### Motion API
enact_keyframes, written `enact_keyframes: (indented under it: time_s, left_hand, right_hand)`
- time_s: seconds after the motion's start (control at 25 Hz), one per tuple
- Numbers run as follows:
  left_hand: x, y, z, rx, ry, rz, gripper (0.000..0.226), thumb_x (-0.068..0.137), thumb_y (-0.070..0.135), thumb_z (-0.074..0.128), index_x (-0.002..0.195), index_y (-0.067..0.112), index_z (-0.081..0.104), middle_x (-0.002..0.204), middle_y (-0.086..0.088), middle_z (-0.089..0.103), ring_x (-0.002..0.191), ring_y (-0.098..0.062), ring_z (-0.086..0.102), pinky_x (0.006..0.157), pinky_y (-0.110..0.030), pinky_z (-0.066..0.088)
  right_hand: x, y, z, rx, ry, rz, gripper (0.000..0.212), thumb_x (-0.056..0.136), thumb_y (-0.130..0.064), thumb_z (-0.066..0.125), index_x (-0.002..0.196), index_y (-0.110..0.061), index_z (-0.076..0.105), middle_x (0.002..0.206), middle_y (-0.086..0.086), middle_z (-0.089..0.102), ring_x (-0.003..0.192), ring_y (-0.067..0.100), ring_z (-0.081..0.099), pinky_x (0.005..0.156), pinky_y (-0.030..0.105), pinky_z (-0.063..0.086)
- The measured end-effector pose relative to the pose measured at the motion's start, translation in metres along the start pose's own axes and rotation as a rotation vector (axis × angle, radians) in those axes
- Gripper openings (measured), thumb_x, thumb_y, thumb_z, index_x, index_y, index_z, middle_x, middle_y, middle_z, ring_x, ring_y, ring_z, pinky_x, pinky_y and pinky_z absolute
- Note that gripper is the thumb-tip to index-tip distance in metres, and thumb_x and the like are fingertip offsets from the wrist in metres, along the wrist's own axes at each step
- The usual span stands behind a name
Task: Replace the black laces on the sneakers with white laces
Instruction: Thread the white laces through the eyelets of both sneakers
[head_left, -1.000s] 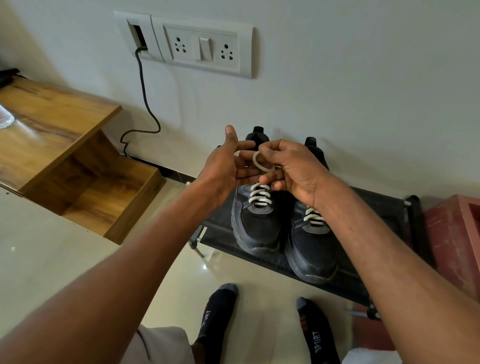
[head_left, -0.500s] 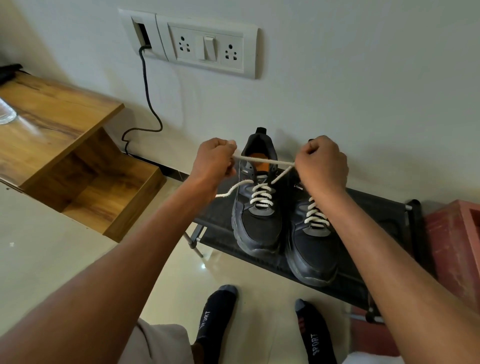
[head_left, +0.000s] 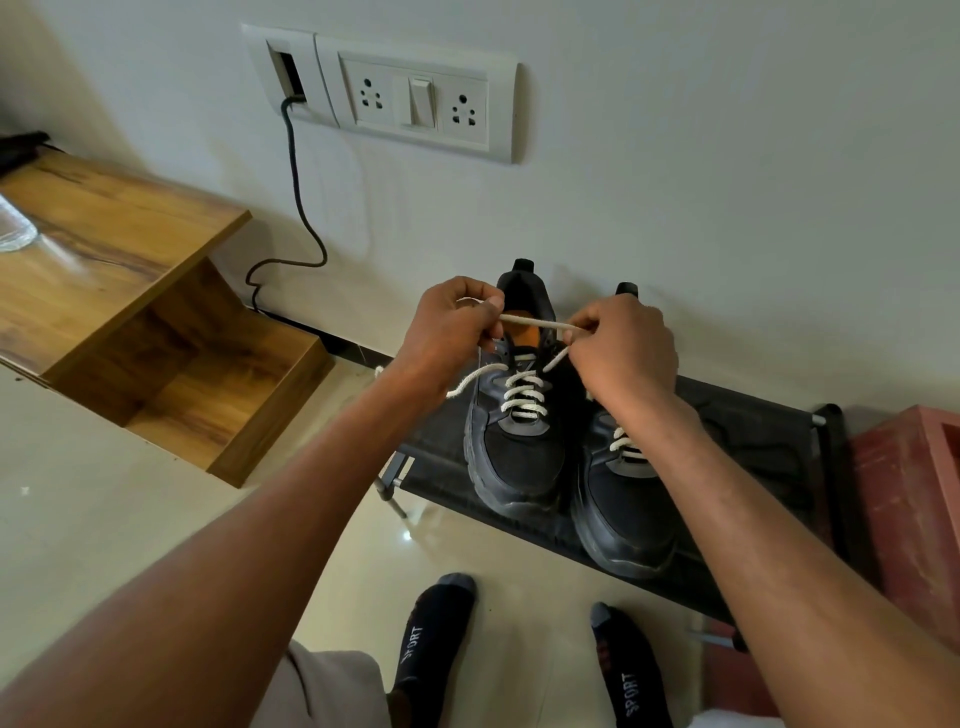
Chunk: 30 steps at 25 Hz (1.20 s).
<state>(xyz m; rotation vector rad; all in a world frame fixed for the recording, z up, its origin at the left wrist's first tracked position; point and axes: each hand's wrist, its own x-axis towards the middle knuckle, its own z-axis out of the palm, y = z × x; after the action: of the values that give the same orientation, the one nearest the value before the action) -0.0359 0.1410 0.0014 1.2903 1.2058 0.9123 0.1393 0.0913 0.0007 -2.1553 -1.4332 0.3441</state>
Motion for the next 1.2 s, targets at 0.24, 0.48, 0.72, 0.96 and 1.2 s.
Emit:
enact_keyframes:
  time_s: [0.24, 0.48, 0.72, 0.96, 1.2]
  left_hand:
    - [0.0, -0.001, 0.005, -0.067, -0.021, -0.019, 0.022, 0.098, 0.01, 0.071, 0.104, -0.01, 0.065, 0.073, -0.017, 0.066, 0.056, -0.021, 0.06, 0.053, -0.026, 0.052]
    - [0.0, -0.007, 0.002, -0.002, -0.041, -0.011, 0.019, 0.095, 0.011, 0.075, 0.101, -0.008, 0.071, 0.084, -0.023, 0.076, 0.067, -0.027, 0.069, 0.06, -0.029, 0.06]
    - [0.004, -0.014, -0.001, 0.102, 0.011, 0.02, 0.007, 0.098, 0.003, 0.068, 0.097, -0.003, 0.072, 0.078, -0.022, 0.075, 0.066, -0.028, 0.071, 0.061, -0.031, 0.058]
    - [0.006, -0.017, -0.002, 0.142, -0.049, 0.06, 0.011, 0.099, -0.001, 0.063, 0.095, 0.002, 0.073, 0.075, -0.015, 0.075, 0.065, -0.023, 0.072, 0.062, -0.029, 0.057]
    - [0.006, -0.025, 0.0, 0.817, -0.063, 0.27, 0.05, 0.088, -0.002, 0.063, 0.115, 0.038, 0.076, 0.11, 0.006, 0.058, 0.094, -0.013, 0.056, 0.065, -0.016, 0.037]
  right_hand:
    - [-0.003, -0.012, 0.013, 0.347, -0.122, -0.143, 0.021, 0.091, -0.021, 0.081, 0.11, -0.029, 0.08, 0.094, -0.01, 0.076, 0.087, 0.005, 0.072, 0.078, 0.027, 0.059]
    - [-0.002, -0.014, 0.016, 0.307, -0.143, -0.195, 0.018, 0.094, -0.019, 0.076, 0.107, -0.031, 0.08, 0.072, -0.017, 0.064, 0.068, -0.001, 0.061, 0.064, 0.019, 0.046]
    - [-0.003, -0.01, 0.018, 0.073, -0.097, -0.14, 0.021, 0.096, -0.019, 0.065, 0.106, -0.029, 0.082, 0.078, -0.01, 0.069, 0.067, 0.009, 0.063, 0.055, 0.021, 0.042]
    - [-0.008, -0.011, 0.017, 0.001, -0.148, -0.161, 0.014, 0.095, -0.037, 0.075, 0.107, -0.036, 0.081, 0.096, -0.009, 0.076, 0.084, 0.014, 0.07, 0.069, 0.028, 0.056]
    - [-0.007, -0.011, 0.017, -0.076, -0.092, -0.161, 0.018, 0.098, -0.028, 0.069, 0.109, -0.036, 0.081, 0.093, -0.006, 0.077, 0.076, 0.017, 0.069, 0.067, 0.031, 0.059]
